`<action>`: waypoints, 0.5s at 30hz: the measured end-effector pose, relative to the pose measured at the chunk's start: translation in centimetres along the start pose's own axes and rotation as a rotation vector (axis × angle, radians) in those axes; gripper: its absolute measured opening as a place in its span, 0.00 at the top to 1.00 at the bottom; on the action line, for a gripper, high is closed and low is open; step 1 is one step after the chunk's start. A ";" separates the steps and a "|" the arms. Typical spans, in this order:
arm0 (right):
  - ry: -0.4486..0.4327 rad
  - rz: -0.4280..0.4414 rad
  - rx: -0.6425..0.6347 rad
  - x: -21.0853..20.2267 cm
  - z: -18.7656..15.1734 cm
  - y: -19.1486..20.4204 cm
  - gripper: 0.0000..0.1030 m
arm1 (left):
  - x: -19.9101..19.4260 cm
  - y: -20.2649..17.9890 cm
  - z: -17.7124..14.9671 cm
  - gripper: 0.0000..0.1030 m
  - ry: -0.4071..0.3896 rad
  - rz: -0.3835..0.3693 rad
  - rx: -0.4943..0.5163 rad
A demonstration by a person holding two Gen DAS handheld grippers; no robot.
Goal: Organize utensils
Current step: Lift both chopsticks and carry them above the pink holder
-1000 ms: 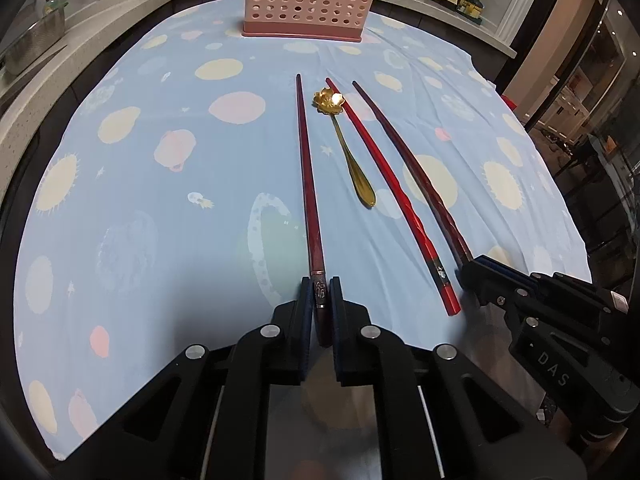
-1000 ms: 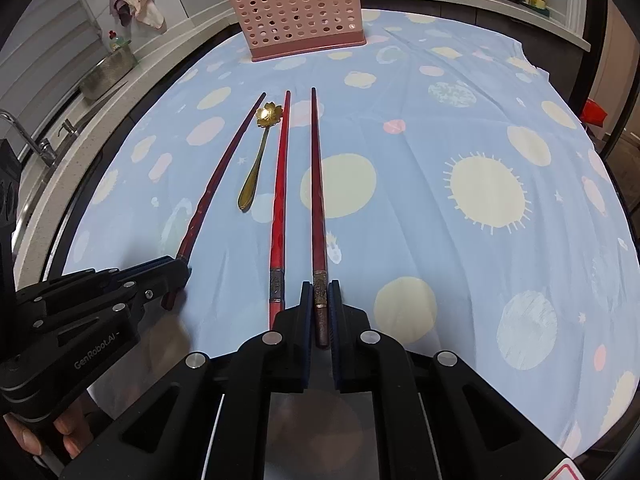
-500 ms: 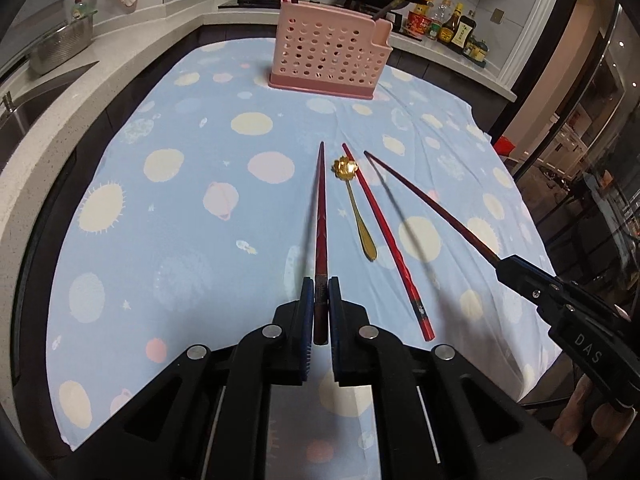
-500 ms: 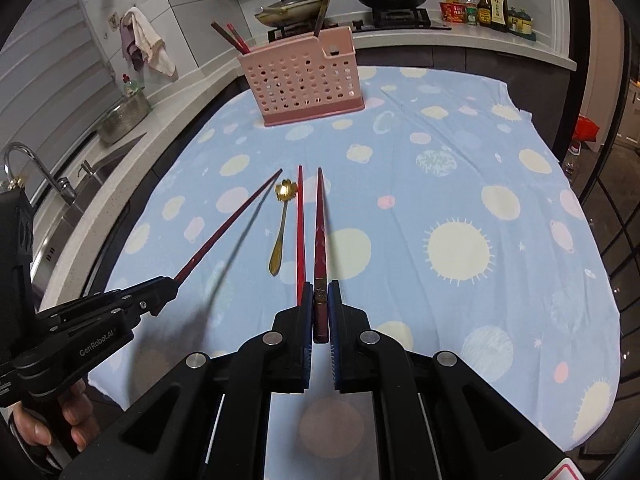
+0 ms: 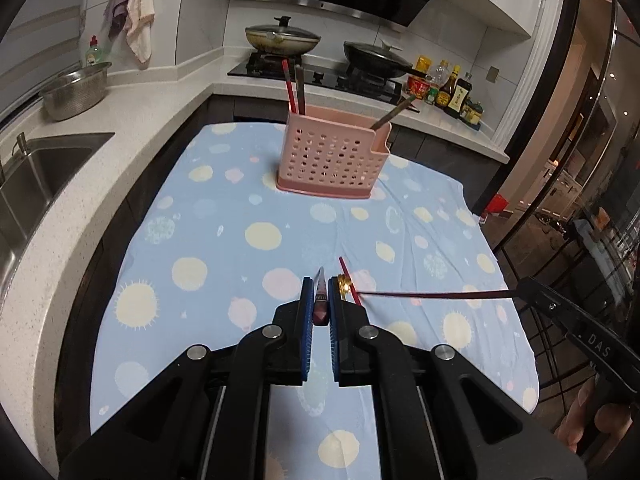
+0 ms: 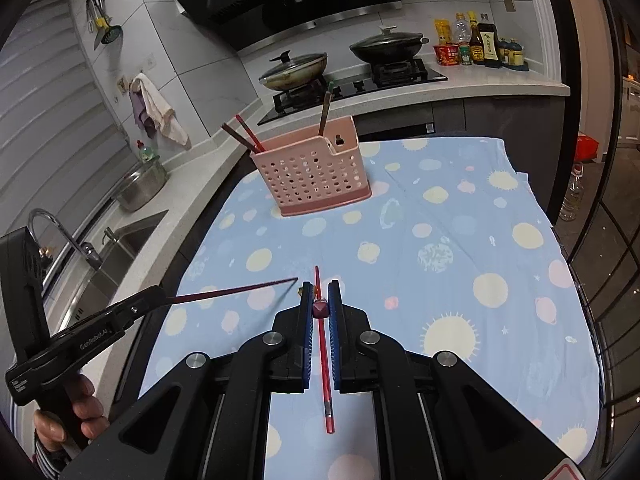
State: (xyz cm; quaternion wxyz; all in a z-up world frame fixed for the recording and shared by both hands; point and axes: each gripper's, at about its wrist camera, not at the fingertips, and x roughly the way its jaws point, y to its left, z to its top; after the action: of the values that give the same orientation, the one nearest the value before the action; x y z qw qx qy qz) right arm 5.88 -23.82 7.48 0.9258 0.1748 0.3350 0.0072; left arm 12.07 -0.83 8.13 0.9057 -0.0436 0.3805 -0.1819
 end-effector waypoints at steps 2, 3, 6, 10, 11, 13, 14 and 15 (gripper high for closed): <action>-0.018 0.001 -0.002 -0.2 0.9 0.1 0.93 | -0.3 0.0 1.1 0.93 -0.024 0.000 0.001; -0.029 0.004 0.000 -0.3 1.4 0.1 0.93 | -0.4 0.1 1.6 0.93 -0.033 0.001 0.001; -0.051 0.012 0.001 -0.4 2.7 0.4 0.93 | -0.4 0.1 3.0 0.93 -0.056 0.004 0.001; -0.083 0.018 -0.004 -0.5 4.6 0.8 0.93 | -0.5 0.1 4.9 0.93 -0.085 0.006 0.003; -0.090 0.021 -0.005 -0.5 5.1 0.9 0.93 | -0.6 0.1 5.5 0.93 -0.093 0.004 0.005; -0.100 0.028 -0.004 -0.3 6.1 1.0 0.93 | -0.7 0.0 6.6 0.93 -0.112 0.004 0.009; -0.103 0.033 -0.002 -0.3 6.4 1.1 0.93 | -0.7 0.0 7.1 0.93 -0.119 0.003 0.011; -0.109 0.041 0.001 -0.1 7.0 1.1 0.93 | -0.8 0.0 7.6 0.93 -0.127 0.002 0.012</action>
State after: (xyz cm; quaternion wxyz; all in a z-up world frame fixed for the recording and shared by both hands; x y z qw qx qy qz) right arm 10.28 -25.00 12.96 0.9423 0.1820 0.2807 0.0164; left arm 16.90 -1.02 14.04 0.9285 -0.0491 0.3210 -0.1800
